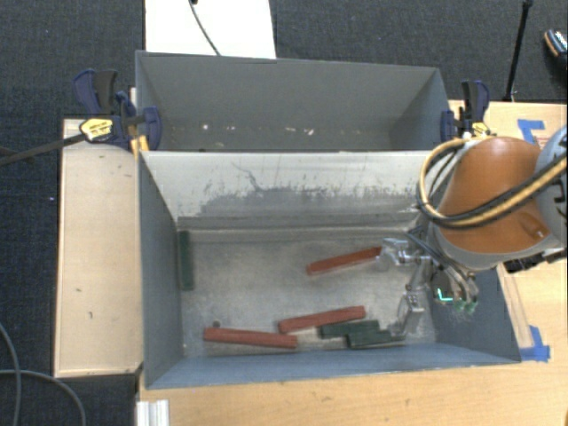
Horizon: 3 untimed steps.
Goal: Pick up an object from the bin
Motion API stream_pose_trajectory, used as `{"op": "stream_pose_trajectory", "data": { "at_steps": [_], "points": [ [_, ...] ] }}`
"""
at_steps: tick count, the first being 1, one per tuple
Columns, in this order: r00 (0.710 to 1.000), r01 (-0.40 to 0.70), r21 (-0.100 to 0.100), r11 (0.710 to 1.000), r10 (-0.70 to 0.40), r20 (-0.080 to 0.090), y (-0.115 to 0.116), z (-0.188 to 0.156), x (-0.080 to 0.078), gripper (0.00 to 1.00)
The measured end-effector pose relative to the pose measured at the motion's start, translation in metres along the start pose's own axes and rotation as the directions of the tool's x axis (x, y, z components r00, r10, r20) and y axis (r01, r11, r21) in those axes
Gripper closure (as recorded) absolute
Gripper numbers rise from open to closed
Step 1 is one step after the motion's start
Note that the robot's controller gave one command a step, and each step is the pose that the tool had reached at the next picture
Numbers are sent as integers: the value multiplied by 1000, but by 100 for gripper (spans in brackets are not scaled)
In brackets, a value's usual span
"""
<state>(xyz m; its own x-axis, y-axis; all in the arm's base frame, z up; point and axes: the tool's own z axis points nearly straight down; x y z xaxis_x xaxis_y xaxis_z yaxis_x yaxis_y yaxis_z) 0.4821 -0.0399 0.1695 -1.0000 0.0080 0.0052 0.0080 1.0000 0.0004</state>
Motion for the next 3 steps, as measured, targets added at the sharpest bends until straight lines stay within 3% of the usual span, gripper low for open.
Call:
{"op": "stream_pose_trajectory", "data": {
  "at_steps": [1, 2, 3],
  "points": [
    [985, 173, 0, 985, -173, 5, 52, 101, -53, 0],
    [985, 173, 2, 985, -173, 12, 51, 94, -56, 100],
    [985, 174, 2, 985, -174, 10, 51, 98, -54, 0]
  ]
}}
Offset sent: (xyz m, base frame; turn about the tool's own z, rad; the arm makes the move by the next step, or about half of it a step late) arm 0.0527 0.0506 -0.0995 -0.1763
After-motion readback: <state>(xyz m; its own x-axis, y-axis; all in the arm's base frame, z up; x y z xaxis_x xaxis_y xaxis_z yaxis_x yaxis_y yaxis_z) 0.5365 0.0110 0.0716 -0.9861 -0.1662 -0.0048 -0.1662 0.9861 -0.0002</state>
